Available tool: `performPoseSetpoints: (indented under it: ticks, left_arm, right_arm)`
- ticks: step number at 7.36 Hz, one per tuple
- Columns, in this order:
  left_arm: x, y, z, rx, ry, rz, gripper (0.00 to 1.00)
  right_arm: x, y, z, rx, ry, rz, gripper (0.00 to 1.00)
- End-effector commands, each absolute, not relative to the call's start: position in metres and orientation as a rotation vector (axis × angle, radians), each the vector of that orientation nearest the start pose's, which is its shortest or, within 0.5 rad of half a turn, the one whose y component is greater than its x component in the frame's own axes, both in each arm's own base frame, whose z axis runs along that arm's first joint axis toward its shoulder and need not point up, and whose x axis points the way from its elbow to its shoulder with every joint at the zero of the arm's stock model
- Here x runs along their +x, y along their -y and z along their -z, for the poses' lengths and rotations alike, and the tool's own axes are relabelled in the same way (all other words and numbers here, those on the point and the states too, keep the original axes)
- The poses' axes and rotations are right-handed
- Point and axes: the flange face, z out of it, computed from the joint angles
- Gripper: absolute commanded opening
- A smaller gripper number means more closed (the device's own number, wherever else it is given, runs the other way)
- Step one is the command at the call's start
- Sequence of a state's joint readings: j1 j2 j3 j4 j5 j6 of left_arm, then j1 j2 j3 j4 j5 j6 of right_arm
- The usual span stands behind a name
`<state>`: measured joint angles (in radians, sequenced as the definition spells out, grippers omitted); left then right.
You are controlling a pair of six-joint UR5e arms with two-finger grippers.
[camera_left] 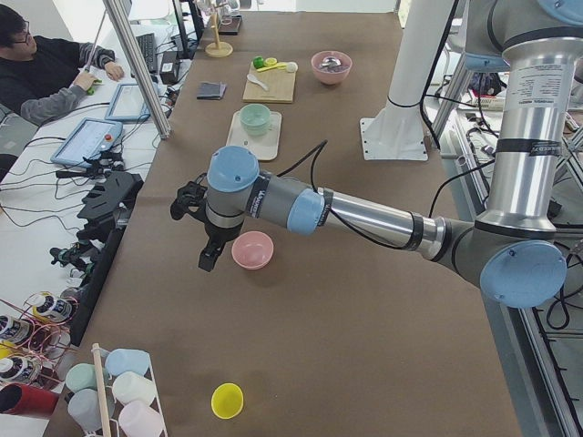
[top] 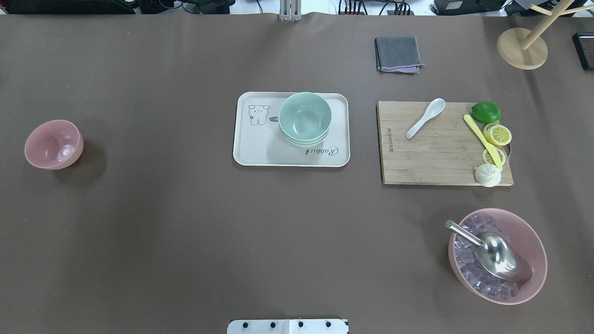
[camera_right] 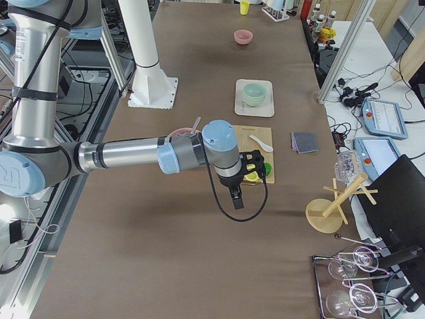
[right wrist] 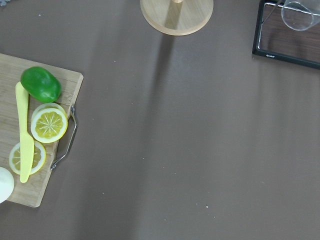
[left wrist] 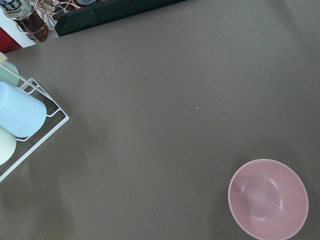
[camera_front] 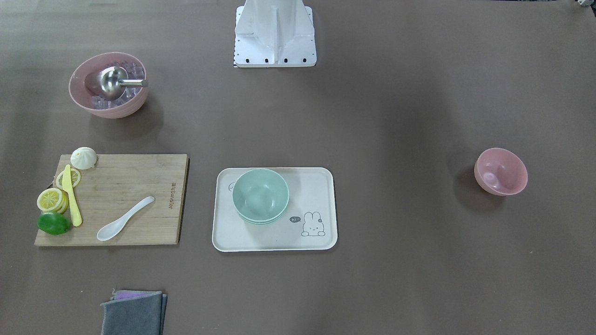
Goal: Stack pink bowl on green and place spoon
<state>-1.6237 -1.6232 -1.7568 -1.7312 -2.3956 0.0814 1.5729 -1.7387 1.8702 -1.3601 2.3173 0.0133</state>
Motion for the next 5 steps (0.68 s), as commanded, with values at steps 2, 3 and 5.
performPoseSetpoints:
  ticks: [2,3,5]
  left_arm:
    - [-0.038,0.522,-0.521,0.464,-0.821,-0.255,0.99]
    - [-0.001,0.526,-0.533,0.364,-0.859,-0.206,0.99]
    - [0.069,0.525,-0.557,0.196,-0.856,-0.122,0.99]
  right_arm:
    - [0.02,0.456,-0.549,0.283,0.785,0.091,1.0]
    - [-0.008,0.462,-0.542,0.238,0.802,0.063,1.0]
    - [-0.054,0.466,-0.539,0.168,0.782,0.013,1.0]
